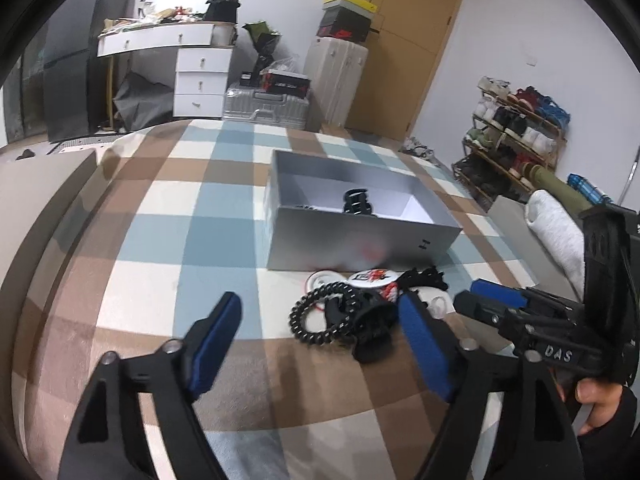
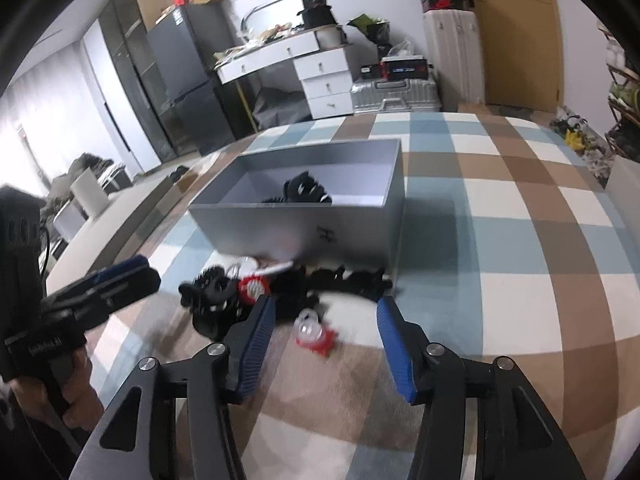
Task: Organize jewelry
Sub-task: 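Grasp the clear-and-red plastic clip with the right tool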
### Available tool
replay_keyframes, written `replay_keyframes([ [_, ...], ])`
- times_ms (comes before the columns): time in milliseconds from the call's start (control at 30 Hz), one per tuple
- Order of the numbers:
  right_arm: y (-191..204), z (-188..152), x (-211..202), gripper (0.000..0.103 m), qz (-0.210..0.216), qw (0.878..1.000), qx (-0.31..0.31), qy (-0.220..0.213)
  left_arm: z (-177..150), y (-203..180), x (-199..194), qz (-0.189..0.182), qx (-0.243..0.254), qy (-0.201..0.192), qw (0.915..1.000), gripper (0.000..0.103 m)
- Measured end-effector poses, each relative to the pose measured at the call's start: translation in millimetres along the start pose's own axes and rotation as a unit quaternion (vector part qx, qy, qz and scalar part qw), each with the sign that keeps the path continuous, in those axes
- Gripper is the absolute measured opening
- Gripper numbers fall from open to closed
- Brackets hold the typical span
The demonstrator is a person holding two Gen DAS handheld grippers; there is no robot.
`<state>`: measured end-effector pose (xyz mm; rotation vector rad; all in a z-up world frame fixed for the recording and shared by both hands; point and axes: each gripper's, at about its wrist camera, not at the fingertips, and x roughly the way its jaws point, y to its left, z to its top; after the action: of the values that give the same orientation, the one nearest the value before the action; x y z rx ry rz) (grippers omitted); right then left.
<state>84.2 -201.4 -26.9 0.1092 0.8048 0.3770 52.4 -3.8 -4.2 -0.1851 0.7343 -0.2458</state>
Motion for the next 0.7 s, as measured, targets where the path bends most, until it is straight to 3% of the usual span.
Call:
replay_keyframes([
  [267,9.9,-11.3,16.9,0.053,-0.002,0.999,-0.031,0.042,-9.9,-11.9,8.5,0.022,0.047,0.019,0.9985,0.081],
  [467,12.3,-13.9,25.2,0.051,-0.007,0.998,-0.038,0.051,-11.1,-12.5,6.6,0.027,0.049,0.018,0.9982,0.097],
  [700,16.6,-12.5,27.9,0.04,-0.016,0.997,-0.051,0.052,-14.4,-12.3,11.5,0.03,0.047,0.032,0.9979,0.101],
])
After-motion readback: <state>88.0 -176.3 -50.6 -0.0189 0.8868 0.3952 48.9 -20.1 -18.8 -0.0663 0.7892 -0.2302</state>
